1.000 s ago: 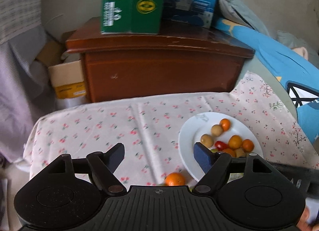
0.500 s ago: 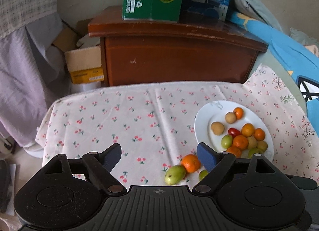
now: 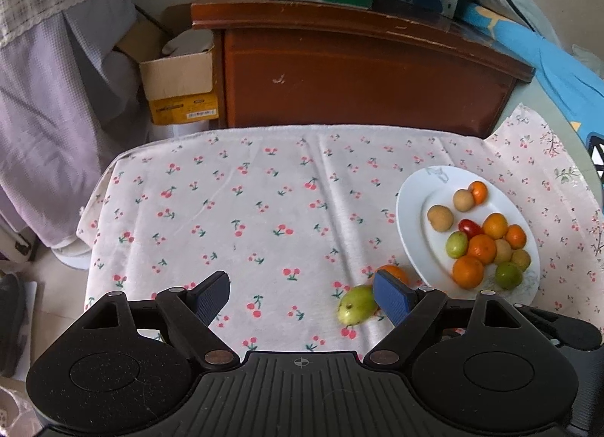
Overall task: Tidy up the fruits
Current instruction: 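Withdraw both open grippers from the plate toward the fruit pile, then grasp a green pear with the left gripper while the right gripper grasps a green lime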
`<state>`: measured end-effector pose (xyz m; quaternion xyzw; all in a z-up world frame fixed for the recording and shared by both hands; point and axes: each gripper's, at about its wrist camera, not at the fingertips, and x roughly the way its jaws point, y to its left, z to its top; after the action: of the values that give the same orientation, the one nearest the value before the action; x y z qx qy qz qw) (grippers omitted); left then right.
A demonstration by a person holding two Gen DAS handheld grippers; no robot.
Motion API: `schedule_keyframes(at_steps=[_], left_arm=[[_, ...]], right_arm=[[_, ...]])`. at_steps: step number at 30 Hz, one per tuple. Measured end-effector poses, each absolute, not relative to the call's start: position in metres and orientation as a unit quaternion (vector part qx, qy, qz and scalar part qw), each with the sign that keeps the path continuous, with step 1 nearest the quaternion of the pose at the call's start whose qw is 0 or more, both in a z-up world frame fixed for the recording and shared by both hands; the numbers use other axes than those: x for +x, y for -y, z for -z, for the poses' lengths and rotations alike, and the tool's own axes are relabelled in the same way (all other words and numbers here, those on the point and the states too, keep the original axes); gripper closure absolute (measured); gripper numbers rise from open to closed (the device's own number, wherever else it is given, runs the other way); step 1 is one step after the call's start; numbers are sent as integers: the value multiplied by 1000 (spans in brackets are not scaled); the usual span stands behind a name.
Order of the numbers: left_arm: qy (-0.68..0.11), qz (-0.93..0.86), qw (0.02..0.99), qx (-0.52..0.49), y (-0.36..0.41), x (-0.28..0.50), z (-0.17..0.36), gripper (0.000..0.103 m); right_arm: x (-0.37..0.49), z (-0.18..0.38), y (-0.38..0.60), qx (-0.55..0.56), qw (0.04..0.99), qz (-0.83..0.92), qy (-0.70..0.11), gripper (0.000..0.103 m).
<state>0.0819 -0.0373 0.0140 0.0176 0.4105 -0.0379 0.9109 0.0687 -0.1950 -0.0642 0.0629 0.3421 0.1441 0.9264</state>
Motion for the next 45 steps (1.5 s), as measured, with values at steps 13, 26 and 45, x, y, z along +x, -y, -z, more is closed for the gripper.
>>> schedule_keyframes(at_steps=[13, 26, 45], left_arm=[[-398, 96, 910, 64, 46, 71, 5, 19], [-371, 131, 912, 117, 71, 69, 30, 36], [-393, 139, 901, 122, 80, 74, 44, 77]], right_arm=[[40, 37, 218, 98, 919, -130, -359, 75], [27, 33, 240, 169, 907, -101, -372, 75], [33, 38, 247, 195, 902, -81, -376, 75]])
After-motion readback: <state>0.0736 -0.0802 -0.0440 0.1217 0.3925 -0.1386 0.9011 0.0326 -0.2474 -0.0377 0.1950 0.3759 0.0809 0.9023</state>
